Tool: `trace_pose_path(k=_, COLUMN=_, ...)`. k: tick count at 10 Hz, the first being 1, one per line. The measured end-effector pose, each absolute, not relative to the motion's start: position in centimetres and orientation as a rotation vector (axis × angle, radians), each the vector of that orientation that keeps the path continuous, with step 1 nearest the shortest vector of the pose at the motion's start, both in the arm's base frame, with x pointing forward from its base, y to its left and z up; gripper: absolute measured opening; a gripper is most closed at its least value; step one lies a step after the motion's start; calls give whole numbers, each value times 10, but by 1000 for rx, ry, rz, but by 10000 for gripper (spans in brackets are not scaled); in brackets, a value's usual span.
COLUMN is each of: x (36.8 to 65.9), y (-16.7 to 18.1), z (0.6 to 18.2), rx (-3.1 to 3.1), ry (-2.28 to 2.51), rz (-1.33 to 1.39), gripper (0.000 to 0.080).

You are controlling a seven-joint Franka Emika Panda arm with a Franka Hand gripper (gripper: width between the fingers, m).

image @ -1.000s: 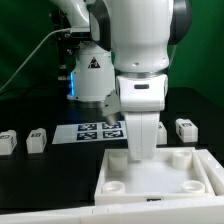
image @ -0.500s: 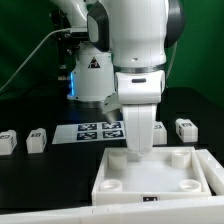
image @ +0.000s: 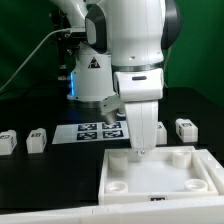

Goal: Assemble one leg

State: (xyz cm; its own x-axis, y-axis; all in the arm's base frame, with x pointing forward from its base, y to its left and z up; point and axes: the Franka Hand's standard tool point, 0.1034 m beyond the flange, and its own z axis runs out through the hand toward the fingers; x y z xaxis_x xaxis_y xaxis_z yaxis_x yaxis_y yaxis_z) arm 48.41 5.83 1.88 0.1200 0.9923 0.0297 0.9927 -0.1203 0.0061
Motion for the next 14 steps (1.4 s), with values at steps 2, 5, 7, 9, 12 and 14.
trace_pose_path(k=2, x=491, y=57, z=19, rx=-2316, ry=-2085, rz=7, gripper=61)
trace_pose_path(k=5, x=492, y=59, z=18, rx=-2292, ry=-2093, rz=90, gripper=61)
trace_pose_path(k=7, x=492, y=58, z=18, rx=-2313, ry=-2081, rz=70, gripper=61)
trace_pose_path(k=9, x=491, y=58, z=19, rx=-2319, ry=-2082, rz=47, gripper=62)
trace_pose_path(k=12, x=490, y=58, z=18, rx=-2319, ry=-2082, rz=48, gripper=251)
trace_pose_path(k=14, x=490, y=58, z=18, rx=-2319, ry=-2082, rz=48, gripper=575)
